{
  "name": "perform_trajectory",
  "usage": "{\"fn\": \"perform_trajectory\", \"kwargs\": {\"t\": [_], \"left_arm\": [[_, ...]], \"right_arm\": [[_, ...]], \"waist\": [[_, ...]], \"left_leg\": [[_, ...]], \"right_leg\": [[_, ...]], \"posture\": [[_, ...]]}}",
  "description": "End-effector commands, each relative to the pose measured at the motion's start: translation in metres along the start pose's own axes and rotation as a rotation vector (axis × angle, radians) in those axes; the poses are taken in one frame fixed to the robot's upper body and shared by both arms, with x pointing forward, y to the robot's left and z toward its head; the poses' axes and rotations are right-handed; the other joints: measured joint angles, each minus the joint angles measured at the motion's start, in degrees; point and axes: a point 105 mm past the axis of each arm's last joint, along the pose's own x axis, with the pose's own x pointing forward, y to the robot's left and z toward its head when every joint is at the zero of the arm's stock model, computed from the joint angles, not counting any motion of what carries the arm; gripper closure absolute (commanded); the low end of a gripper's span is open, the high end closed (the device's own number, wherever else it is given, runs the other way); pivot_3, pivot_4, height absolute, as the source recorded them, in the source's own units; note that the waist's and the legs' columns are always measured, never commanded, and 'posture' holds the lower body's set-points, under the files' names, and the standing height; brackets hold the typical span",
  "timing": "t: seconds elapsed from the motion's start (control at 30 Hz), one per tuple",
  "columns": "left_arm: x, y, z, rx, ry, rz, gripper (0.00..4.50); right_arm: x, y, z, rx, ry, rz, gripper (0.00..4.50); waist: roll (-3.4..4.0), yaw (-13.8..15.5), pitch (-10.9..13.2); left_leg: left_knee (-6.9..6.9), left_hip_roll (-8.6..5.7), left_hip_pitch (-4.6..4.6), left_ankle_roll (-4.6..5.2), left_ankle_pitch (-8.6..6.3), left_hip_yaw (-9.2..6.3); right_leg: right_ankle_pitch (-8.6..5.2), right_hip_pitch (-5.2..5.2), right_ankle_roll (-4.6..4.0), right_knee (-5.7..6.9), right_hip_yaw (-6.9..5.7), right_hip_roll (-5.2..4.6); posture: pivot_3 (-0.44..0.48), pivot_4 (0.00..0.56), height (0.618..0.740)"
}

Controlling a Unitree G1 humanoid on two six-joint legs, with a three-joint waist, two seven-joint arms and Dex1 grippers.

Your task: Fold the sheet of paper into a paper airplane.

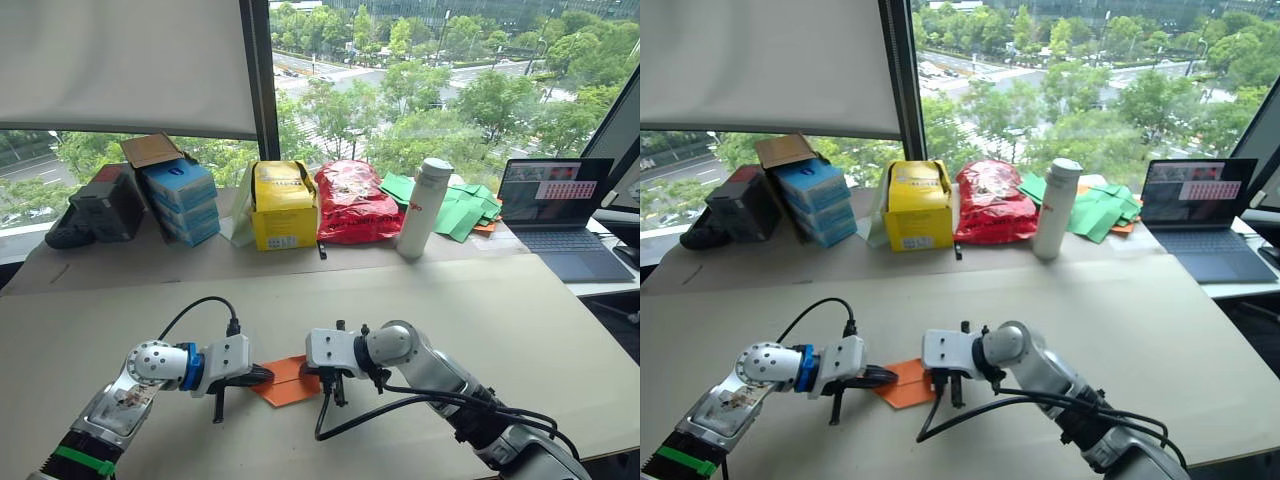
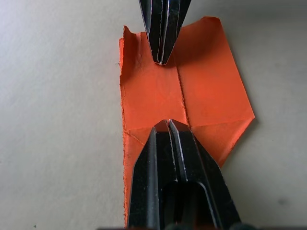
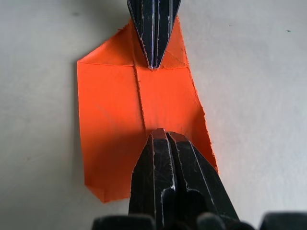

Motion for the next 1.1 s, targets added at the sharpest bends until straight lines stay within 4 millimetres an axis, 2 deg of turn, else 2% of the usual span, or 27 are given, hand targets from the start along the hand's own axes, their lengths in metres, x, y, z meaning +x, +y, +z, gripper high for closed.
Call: {"fn": "perform_trajectory", "kwargs": {"t": [0.03,0.3,0.4,0.53,0.6,0.7,0.8,0.93,1.1], "left_arm": [[0.002,-0.008,-0.015,-0.033,0.061,-0.029,4.50],[0.002,-0.005,-0.014,-0.021,0.065,-0.025,4.50],[0.003,-0.004,-0.014,-0.019,0.065,-0.024,4.50],[0.003,-0.003,-0.012,-0.015,0.063,-0.023,4.50],[0.002,-0.002,-0.012,-0.014,0.063,-0.022,4.50],[0.002,-0.001,-0.011,-0.012,0.061,-0.021,4.50],[0.002,0.000,-0.009,-0.009,0.058,-0.020,4.50],[0.003,0.000,-0.005,-0.007,0.048,-0.019,4.50],[0.003,-0.001,0.004,-0.007,0.027,-0.022,4.50]], "right_arm": [[-0.013,0.009,-0.049,0.099,0.180,0.012,4.49],[-0.028,0.005,-0.058,0.081,0.224,-0.024,4.49],[-0.029,-0.006,-0.045,0.087,0.162,-0.073,4.49],[-0.037,-0.021,-0.005,0.043,-0.020,-0.116,4.49],[-0.040,-0.026,0.012,0.041,-0.100,-0.134,4.49],[-0.038,-0.024,0.024,0.039,-0.145,-0.122,4.49],[-0.026,-0.021,0.026,0.031,-0.138,-0.105,4.49],[-0.008,-0.017,0.019,0.032,-0.093,-0.090,4.49],[0.009,-0.018,-0.003,0.071,0.016,-0.096,4.49]], "waist": [[0.00,0.11,-0.01],[-0.01,0.59,-0.03],[-0.02,0.71,-0.03],[-0.03,0.74,-0.01],[-0.02,0.72,-0.01],[-0.02,0.64,0.00],[-0.03,0.43,0.00],[-0.02,0.10,0.02],[-0.02,-0.36,0.03]], "left_leg": [[0.00,0.00,0.00,0.01,0.00,0.00],[0.00,0.00,0.00,0.02,-0.01,0.01],[0.00,0.00,0.00,0.01,0.00,0.00],[0.00,0.00,-0.04,0.02,0.00,0.02],[0.00,0.00,-0.15,0.01,0.00,0.04],[-0.13,0.01,-0.17,-0.01,0.01,0.02],[-0.27,0.01,-0.16,-0.03,0.02,0.03],[-0.30,0.01,-0.17,-0.03,0.02,0.04],[-0.30,0.01,-0.15,-0.04,0.03,0.06]], "right_leg": [[0.00,0.01,0.00,-0.01,0.00,0.00],[-0.01,0.05,0.03,-0.08,0.00,-0.02],[-0.01,0.05,0.03,-0.08,0.01,-0.02],[-0.01,0.05,0.03,-0.07,0.02,-0.02],[-0.01,0.03,0.02,-0.05,0.02,-0.01],[-0.01,-0.02,0.02,-0.04,0.08,-0.01],[-0.01,-0.07,0.01,-0.06,0.13,-0.01],[-0.01,-0.09,0.01,-0.07,0.11,0.00],[-0.01,-0.09,0.01,-0.05,0.07,0.01]], "posture": [[0.000,0.150,0.740],[0.000,0.150,0.740],[0.000,0.150,0.740],[0.000,0.150,0.740],[0.000,0.150,0.740],[0.000,0.150,0.740],[0.000,0.150,0.740],[0.000,0.150,0.740],[0.000,0.150,0.740]]}}
